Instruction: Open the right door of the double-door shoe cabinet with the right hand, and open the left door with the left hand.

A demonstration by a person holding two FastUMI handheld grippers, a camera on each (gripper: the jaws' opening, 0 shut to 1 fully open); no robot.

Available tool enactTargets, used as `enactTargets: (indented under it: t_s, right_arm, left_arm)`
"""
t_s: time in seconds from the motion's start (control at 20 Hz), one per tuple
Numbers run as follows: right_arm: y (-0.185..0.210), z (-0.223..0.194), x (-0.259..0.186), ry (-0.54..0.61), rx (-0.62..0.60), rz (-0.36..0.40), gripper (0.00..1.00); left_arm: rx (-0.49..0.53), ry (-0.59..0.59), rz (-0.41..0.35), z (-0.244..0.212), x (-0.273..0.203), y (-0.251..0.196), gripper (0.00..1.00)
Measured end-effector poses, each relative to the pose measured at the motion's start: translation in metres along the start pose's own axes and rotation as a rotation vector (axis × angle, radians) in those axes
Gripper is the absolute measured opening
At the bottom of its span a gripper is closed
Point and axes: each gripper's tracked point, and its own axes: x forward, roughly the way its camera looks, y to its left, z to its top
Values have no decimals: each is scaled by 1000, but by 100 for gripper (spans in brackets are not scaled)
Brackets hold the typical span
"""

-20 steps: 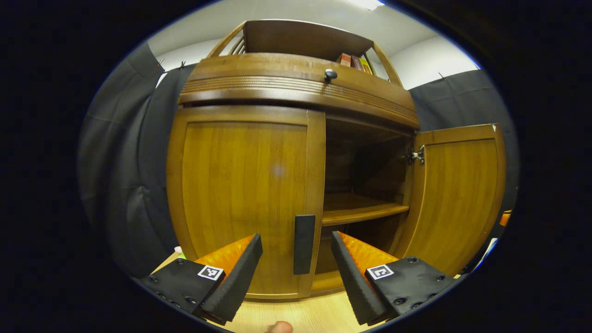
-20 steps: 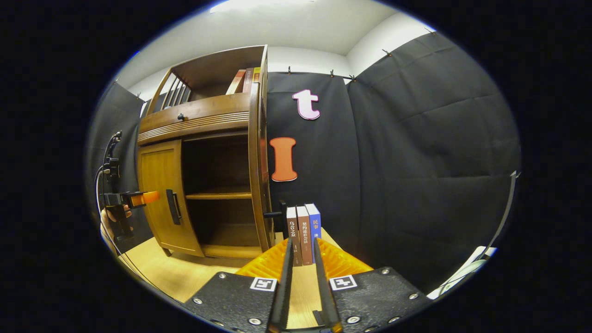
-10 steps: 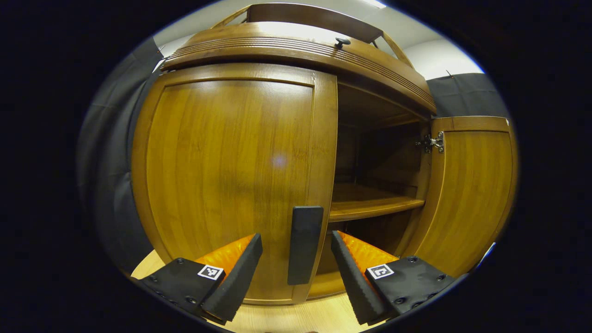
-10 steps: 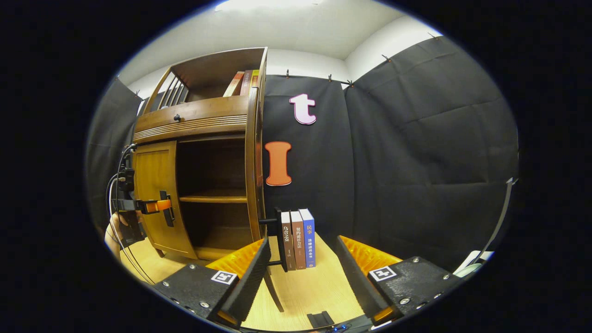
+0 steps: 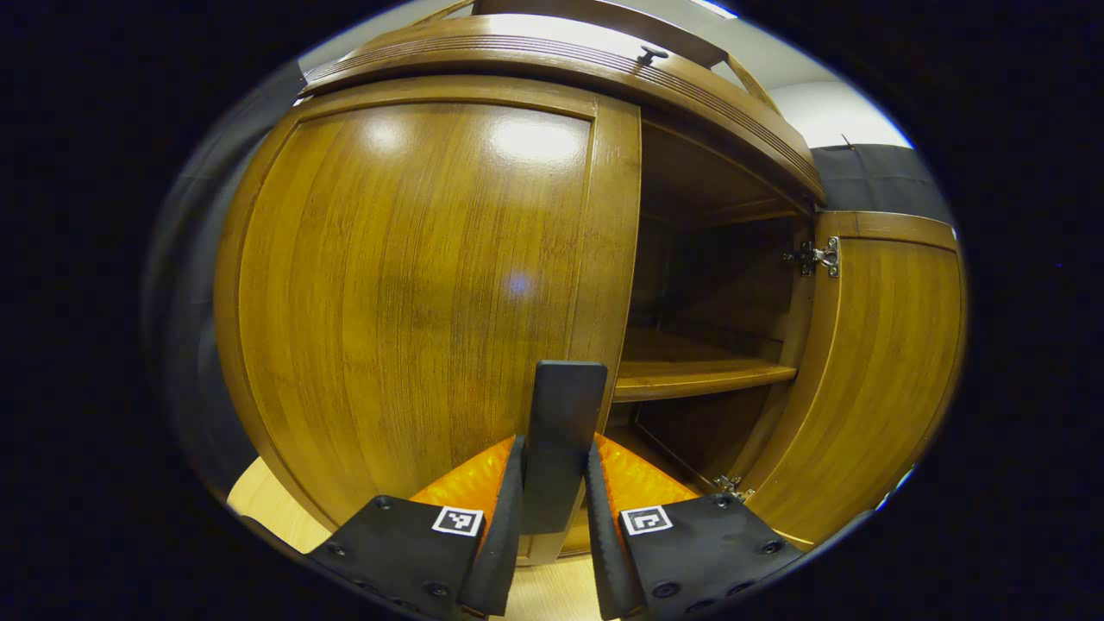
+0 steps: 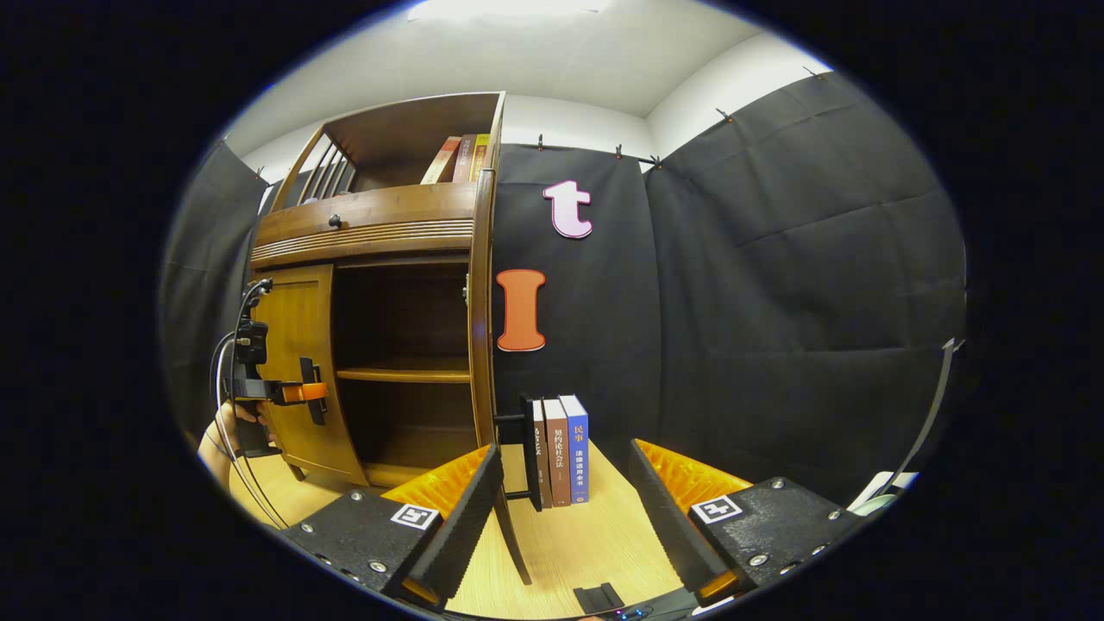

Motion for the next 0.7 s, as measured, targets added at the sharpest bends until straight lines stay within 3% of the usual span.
enactTargets:
  t_s: [0.05, 0.2, 0.7]
  right_arm:
    - [2, 1, 0, -1, -2, 0, 91]
    - [8, 2, -2, -2, -9, 3, 91]
    - [49, 17, -16, -2, -8, 47, 91]
  left_arm:
    - [14, 4, 6, -4, -1, -1, 41]
    - [87, -9, 30, -5, -12, -2, 33]
    - [99, 10, -27, -6, -86, -1, 33]
